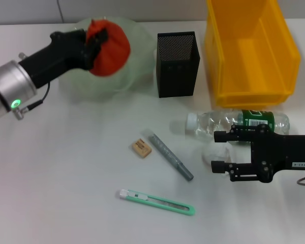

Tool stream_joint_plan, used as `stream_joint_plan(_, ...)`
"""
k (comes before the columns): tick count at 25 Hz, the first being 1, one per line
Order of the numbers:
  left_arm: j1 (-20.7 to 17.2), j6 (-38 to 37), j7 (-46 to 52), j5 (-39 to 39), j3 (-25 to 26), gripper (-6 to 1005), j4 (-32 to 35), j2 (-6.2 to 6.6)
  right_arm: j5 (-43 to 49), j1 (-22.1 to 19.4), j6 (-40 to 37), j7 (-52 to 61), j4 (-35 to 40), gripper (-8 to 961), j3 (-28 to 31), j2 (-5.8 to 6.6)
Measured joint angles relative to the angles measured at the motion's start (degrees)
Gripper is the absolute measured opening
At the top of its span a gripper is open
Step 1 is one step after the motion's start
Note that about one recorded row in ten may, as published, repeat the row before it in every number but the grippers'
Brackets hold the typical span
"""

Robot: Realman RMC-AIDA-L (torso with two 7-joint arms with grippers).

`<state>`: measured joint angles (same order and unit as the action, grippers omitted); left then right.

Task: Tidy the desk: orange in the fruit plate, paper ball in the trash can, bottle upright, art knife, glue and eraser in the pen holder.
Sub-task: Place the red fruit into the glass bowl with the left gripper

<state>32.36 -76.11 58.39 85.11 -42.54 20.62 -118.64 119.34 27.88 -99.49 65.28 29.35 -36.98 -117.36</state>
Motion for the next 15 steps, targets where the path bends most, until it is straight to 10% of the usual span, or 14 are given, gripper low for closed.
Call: stream_joint_plan(15,7.7,19.8,-10.0,-9.9,-0.1,127,-6.9,-0.54,-0.1,-0.6,0.4,-0.1,0.0,728,1.1,-0.06)
